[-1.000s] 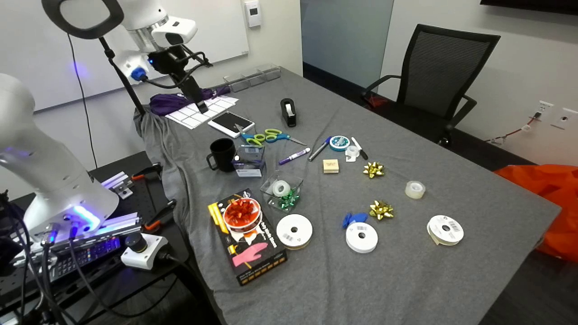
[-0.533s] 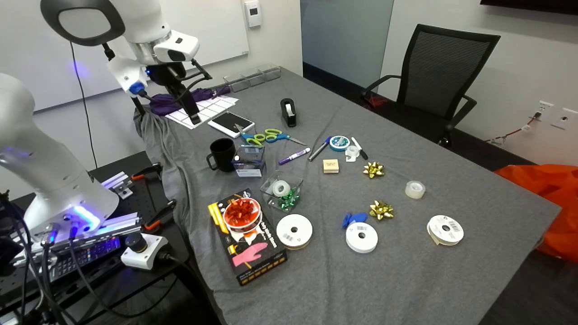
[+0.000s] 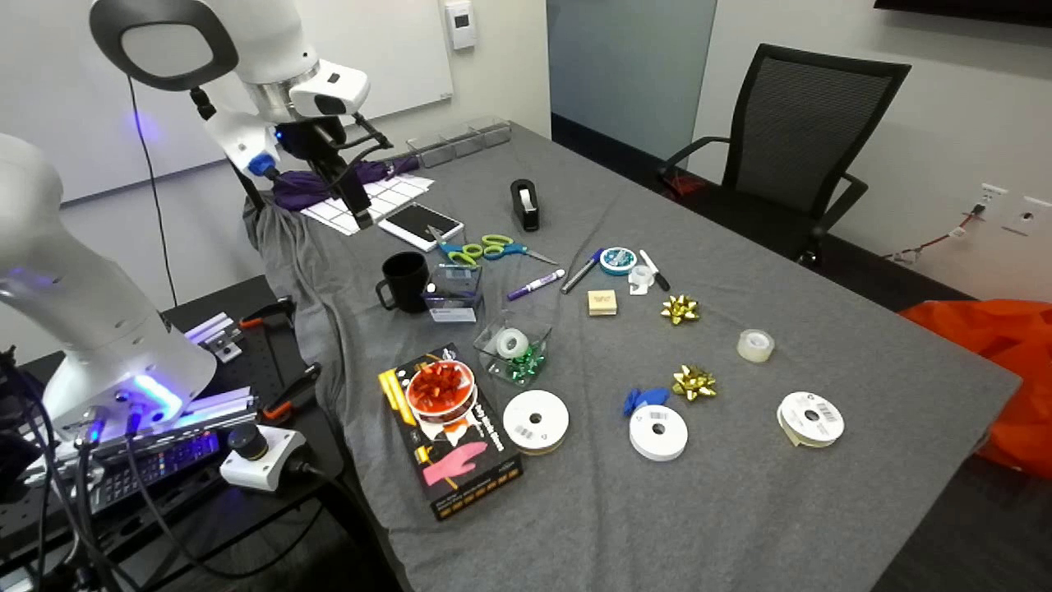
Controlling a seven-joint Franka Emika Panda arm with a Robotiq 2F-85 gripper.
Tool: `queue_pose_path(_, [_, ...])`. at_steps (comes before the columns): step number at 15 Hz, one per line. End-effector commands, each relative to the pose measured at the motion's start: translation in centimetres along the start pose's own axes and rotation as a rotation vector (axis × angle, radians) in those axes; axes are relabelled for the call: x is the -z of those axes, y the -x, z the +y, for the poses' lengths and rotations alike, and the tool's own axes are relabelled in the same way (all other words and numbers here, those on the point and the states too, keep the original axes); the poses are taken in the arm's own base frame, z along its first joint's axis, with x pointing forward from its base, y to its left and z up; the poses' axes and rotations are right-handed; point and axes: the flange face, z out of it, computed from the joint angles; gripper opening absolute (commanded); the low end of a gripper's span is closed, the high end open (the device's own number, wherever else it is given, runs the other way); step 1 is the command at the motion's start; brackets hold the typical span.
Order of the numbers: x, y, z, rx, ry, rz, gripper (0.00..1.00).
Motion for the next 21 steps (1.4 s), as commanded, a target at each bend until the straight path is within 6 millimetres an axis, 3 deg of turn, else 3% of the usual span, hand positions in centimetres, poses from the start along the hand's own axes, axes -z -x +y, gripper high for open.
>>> queue_pose_path(1, [-4.3,-1.1,0.6,0.069,-0.005,-0.027,1.0])
queue_pose_path(8, [-10.9,-0.8,0.4,0.128,-0.096,-0.092,1.0])
queue_pose_path(21, [-19.9,0.5,-0.1,0.175,-0.055,-0.083,1.0])
